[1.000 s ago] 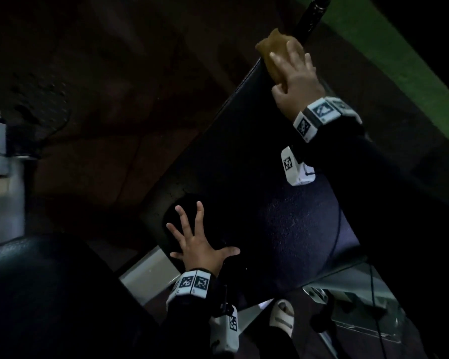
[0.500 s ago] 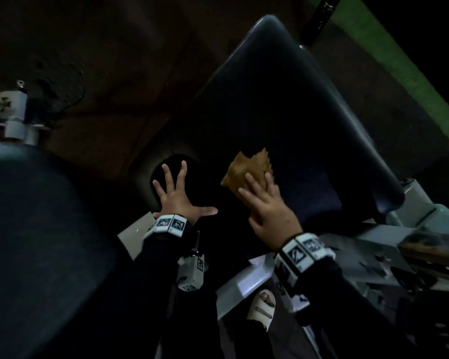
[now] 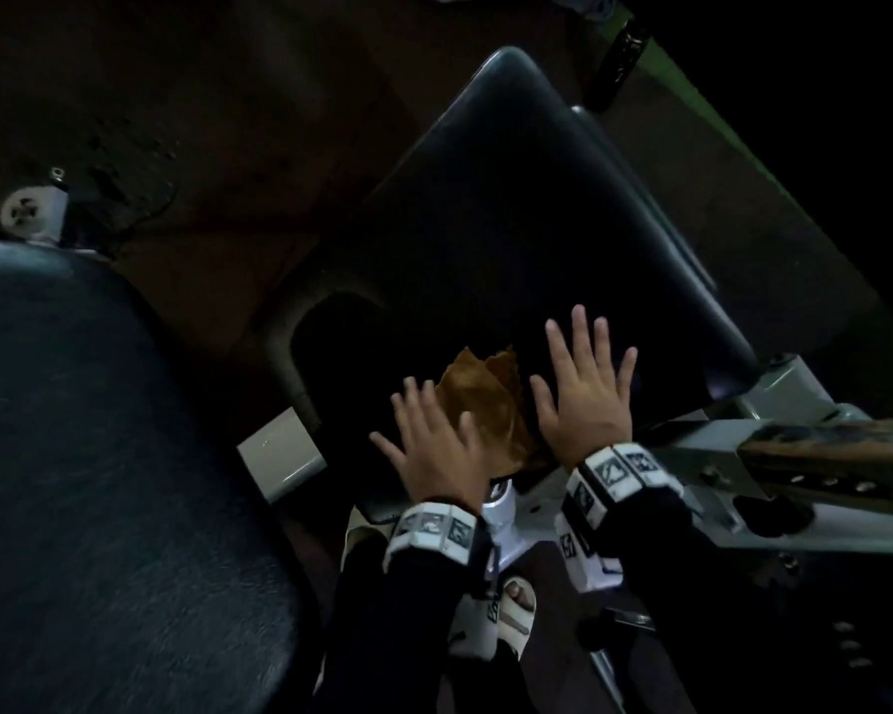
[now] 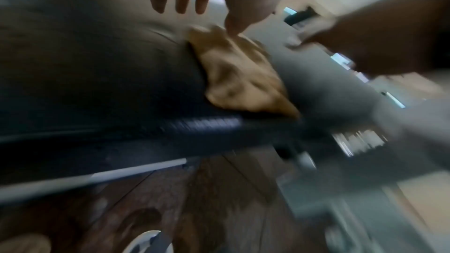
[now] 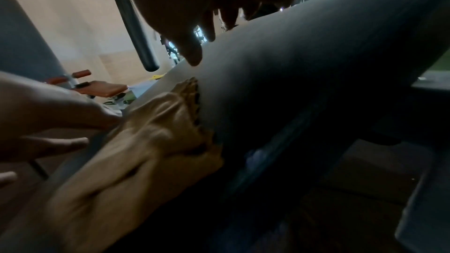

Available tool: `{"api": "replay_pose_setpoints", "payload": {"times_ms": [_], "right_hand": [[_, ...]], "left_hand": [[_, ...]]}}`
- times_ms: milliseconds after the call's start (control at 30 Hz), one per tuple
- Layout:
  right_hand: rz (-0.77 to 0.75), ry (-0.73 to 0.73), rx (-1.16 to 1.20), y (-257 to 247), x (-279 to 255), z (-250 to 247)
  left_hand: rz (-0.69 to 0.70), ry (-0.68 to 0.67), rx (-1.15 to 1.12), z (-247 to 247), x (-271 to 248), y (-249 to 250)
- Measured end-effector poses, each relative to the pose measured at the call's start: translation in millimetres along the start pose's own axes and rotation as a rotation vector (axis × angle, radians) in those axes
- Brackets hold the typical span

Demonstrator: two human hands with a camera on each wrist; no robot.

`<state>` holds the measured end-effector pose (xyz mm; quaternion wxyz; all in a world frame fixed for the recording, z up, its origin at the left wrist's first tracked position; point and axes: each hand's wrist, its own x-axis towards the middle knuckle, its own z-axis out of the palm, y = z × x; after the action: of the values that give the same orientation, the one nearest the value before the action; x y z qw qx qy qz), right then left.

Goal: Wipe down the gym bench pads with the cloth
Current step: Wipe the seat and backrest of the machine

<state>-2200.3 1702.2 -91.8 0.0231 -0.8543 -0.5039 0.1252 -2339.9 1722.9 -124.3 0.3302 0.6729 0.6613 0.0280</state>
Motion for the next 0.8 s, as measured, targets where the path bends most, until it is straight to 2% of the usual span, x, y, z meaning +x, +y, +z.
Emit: {"api": "replay_pose_setpoints", "payload": {"times_ms": [100,167,367,600,800], "right_hand": [[0.011,-0.146,-0.083,8,23,2],[-0.001,-0.214,-0.11,10,26,8],[-0.035,-0.207,-0.147,17,27,15],[-0.048,-0.231,-0.136,18,29,19],[-0.035,-0.236,-0.138,17,31,20]], "left_hand": [[0.177,-0.114,0.073,15,-11,15],[0.187,-0.164,0.073,21,-8,19],[0.235,-0.122,0.101,34,-6,7],[0.2,-0.092,0.053,51,-47,-27],[0.118,-0.009,0.079,48,-17,-22]]}}
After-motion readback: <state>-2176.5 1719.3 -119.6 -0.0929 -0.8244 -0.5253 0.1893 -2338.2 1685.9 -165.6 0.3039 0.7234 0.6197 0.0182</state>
